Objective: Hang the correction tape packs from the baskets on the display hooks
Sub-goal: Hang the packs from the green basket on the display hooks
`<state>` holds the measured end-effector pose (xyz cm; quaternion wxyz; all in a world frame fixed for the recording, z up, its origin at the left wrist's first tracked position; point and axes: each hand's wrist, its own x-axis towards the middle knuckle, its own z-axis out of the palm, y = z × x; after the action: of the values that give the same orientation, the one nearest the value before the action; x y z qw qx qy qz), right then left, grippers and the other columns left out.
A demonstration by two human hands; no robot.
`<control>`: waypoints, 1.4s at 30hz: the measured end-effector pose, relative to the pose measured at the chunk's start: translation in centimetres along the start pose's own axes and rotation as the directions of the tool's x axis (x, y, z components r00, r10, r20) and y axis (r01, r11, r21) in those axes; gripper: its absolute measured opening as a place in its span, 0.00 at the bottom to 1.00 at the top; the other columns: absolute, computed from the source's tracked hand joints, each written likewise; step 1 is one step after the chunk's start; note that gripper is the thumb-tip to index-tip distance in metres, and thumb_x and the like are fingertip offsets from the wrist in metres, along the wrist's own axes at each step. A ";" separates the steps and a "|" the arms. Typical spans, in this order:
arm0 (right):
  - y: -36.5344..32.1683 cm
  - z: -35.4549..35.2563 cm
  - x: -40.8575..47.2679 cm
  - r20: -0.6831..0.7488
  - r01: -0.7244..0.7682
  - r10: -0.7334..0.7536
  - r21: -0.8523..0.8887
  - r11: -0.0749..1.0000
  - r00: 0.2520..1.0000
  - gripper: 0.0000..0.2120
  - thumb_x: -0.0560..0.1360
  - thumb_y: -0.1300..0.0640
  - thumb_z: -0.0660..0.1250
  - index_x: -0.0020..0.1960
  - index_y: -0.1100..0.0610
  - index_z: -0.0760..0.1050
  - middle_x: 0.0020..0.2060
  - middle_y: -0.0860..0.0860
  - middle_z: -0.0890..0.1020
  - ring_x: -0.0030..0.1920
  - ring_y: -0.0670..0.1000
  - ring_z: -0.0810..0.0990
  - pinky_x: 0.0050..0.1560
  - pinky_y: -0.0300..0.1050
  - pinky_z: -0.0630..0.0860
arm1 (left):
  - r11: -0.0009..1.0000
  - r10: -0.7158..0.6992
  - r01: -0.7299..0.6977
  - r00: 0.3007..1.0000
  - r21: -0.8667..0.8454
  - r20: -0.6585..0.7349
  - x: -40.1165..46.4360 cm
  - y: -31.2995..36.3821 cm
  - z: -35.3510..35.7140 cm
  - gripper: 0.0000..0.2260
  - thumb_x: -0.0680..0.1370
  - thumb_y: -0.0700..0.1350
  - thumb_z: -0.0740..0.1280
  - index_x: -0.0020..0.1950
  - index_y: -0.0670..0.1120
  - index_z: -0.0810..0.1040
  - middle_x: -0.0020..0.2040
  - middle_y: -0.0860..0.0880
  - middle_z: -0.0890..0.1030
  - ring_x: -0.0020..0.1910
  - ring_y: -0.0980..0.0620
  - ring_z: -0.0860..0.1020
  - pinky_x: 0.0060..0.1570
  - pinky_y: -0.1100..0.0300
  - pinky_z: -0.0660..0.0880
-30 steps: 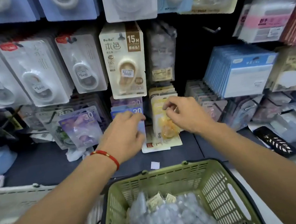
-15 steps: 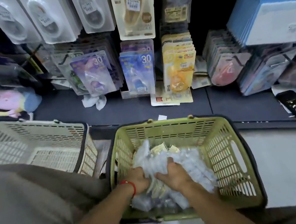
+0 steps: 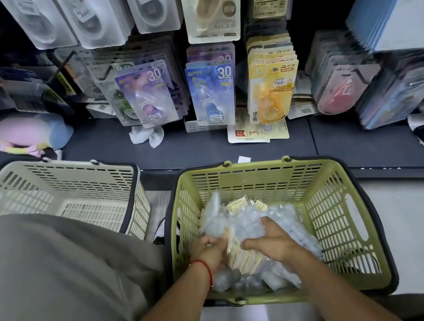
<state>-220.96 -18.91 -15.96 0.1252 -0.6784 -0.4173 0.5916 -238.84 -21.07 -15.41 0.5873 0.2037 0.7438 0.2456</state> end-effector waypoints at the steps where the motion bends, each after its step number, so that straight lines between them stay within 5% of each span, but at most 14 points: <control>1: 0.1 -1.0 -0.5 0.036 -0.001 -0.002 0.058 0.998 0.999 0.54 0.69 0.50 0.82 0.85 0.52 0.53 0.80 0.51 0.65 0.74 0.55 0.70 0.66 0.46 0.71 | 0.997 -0.024 0.023 1.000 -0.075 -0.007 -0.7 0.2 0.5 0.10 0.78 0.44 0.77 0.50 0.44 0.76 0.51 0.36 0.85 0.43 0.45 0.81 0.44 0.46 0.85; 3: 0.4 -2.9 -1.6 0.086 0.001 -0.011 0.118 0.993 0.996 0.55 0.66 0.52 0.83 0.84 0.51 0.55 0.81 0.50 0.64 0.77 0.56 0.69 0.71 0.51 0.70 | 0.969 -0.098 0.103 0.995 -0.224 0.033 -2.0 0.5 1.6 0.18 0.76 0.43 0.79 0.57 0.47 0.71 0.52 0.39 0.84 0.38 0.46 0.81 0.26 0.58 0.79; 8: 0.6 -7.3 -4.8 0.093 0.039 -0.061 0.224 0.974 0.994 0.39 0.63 0.57 0.84 0.71 0.52 0.76 0.64 0.55 0.84 0.64 0.60 0.84 0.68 0.66 0.77 | 0.951 -0.121 0.175 0.969 -0.255 0.215 -4.7 1.3 3.7 0.20 0.72 0.47 0.82 0.54 0.46 0.73 0.36 0.48 0.88 0.28 0.54 0.85 0.21 0.63 0.76; 10: 0.2 -8.7 -5.9 0.091 0.085 -0.116 0.293 0.952 0.989 0.33 0.65 0.60 0.83 0.68 0.51 0.78 0.60 0.55 0.86 0.61 0.60 0.86 0.64 0.67 0.80 | 0.941 -0.085 0.173 0.953 -0.292 0.292 -5.2 1.7 4.2 0.30 0.71 0.49 0.83 0.67 0.47 0.72 0.49 0.48 0.89 0.41 0.51 0.88 0.31 0.58 0.83; 12: -0.5 -9.9 -7.0 0.082 0.110 -0.149 0.356 0.928 0.985 0.33 0.68 0.63 0.83 0.70 0.51 0.77 0.62 0.56 0.86 0.62 0.60 0.85 0.62 0.65 0.82 | 0.913 -0.028 0.185 0.918 -0.363 0.395 -5.6 2.7 4.5 0.47 0.72 0.45 0.82 0.82 0.57 0.57 0.65 0.42 0.84 0.52 0.44 0.87 0.38 0.51 0.85; 14: -1.7 -10.9 -8.0 0.093 0.155 -0.203 0.374 0.914 0.975 0.33 0.70 0.64 0.81 0.71 0.52 0.75 0.64 0.56 0.85 0.64 0.59 0.85 0.62 0.61 0.82 | 0.889 0.075 0.162 0.872 -0.429 0.484 -6.3 4.0 4.6 0.55 0.74 0.39 0.79 0.82 0.68 0.42 0.65 0.40 0.83 0.54 0.39 0.87 0.40 0.41 0.84; 17: -4.5 -12.3 -9.3 0.068 0.231 -0.269 0.341 0.911 0.961 0.32 0.71 0.64 0.76 0.73 0.48 0.75 0.63 0.57 0.85 0.64 0.60 0.83 0.67 0.61 0.77 | 0.916 0.255 -0.016 0.795 -0.401 0.551 -7.6 6.8 4.0 0.53 0.72 0.33 0.77 0.80 0.70 0.49 0.61 0.43 0.86 0.57 0.41 0.86 0.45 0.38 0.84; 21: -10.1 -13.9 -11.3 0.100 0.324 -0.362 0.273 0.906 0.927 0.32 0.70 0.50 0.74 0.73 0.40 0.72 0.64 0.51 0.85 0.64 0.58 0.84 0.63 0.56 0.78 | 0.894 0.440 -0.255 0.657 -0.368 0.612 -9.4 11.3 3.4 0.50 0.75 0.25 0.72 0.82 0.67 0.55 0.68 0.49 0.83 0.64 0.43 0.83 0.60 0.39 0.81; 27: -17.2 -15.0 -13.0 -0.150 0.512 -0.501 0.043 0.858 0.852 0.35 0.73 0.40 0.76 0.77 0.42 0.68 0.63 0.40 0.84 0.63 0.42 0.83 0.62 0.42 0.81 | 0.768 0.634 -0.524 0.543 -0.368 0.551 -11.9 18.9 3.7 0.58 0.74 0.22 0.71 0.84 0.67 0.44 0.64 0.57 0.83 0.57 0.55 0.86 0.46 0.61 0.82; 29: -19.3 -15.9 -13.3 -0.213 0.560 -0.536 0.068 0.826 0.817 0.38 0.71 0.40 0.76 0.78 0.48 0.70 0.66 0.47 0.84 0.66 0.48 0.82 0.67 0.50 0.79 | 0.744 0.662 -0.565 0.554 -0.357 0.504 -12.7 21.5 3.7 0.58 0.74 0.26 0.75 0.85 0.62 0.41 0.58 0.62 0.84 0.53 0.58 0.86 0.45 0.63 0.82; 32: -22.0 -17.1 -13.6 -0.292 0.644 -0.580 0.223 0.732 0.760 0.26 0.74 0.44 0.74 0.68 0.55 0.79 0.54 0.48 0.89 0.55 0.48 0.88 0.50 0.41 0.84 | 0.726 0.684 -0.597 0.578 -0.341 0.445 -13.8 25.5 3.3 0.41 0.67 0.40 0.84 0.75 0.51 0.69 0.55 0.54 0.88 0.55 0.52 0.87 0.57 0.52 0.83; 34: -22.9 -17.4 -13.6 -0.348 0.701 -0.610 0.294 0.650 0.712 0.17 0.79 0.51 0.72 0.65 0.58 0.81 0.53 0.51 0.89 0.53 0.52 0.89 0.48 0.43 0.84 | 0.737 0.670 -0.583 0.567 -0.341 0.479 -14.4 27.3 2.7 0.37 0.62 0.53 0.85 0.66 0.50 0.75 0.56 0.50 0.88 0.57 0.48 0.87 0.60 0.46 0.81; 38: -23.3 -17.8 -13.1 -0.406 0.757 -0.639 0.382 0.531 0.653 0.16 0.77 0.52 0.72 0.62 0.57 0.80 0.54 0.54 0.89 0.54 0.55 0.88 0.50 0.47 0.86 | 0.816 0.571 -0.491 0.612 -0.304 0.547 -14.4 29.4 2.6 0.69 0.57 0.65 0.85 0.85 0.58 0.41 0.63 0.51 0.86 0.58 0.46 0.86 0.54 0.45 0.84; 42: -23.2 -19.0 -12.4 -0.294 0.748 -0.694 0.368 0.553 0.657 0.21 0.77 0.50 0.71 0.68 0.54 0.77 0.60 0.53 0.87 0.60 0.56 0.86 0.58 0.53 0.85 | 0.804 0.595 -0.468 0.614 -0.367 0.519 -13.4 30.0 3.0 0.57 0.62 0.66 0.77 0.83 0.67 0.46 0.63 0.56 0.85 0.56 0.47 0.87 0.52 0.43 0.85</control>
<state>-212.83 -7.28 13.18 0.5365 -0.4296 -0.4983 0.5284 -232.48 -4.73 12.56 0.7117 0.4253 0.3897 0.4010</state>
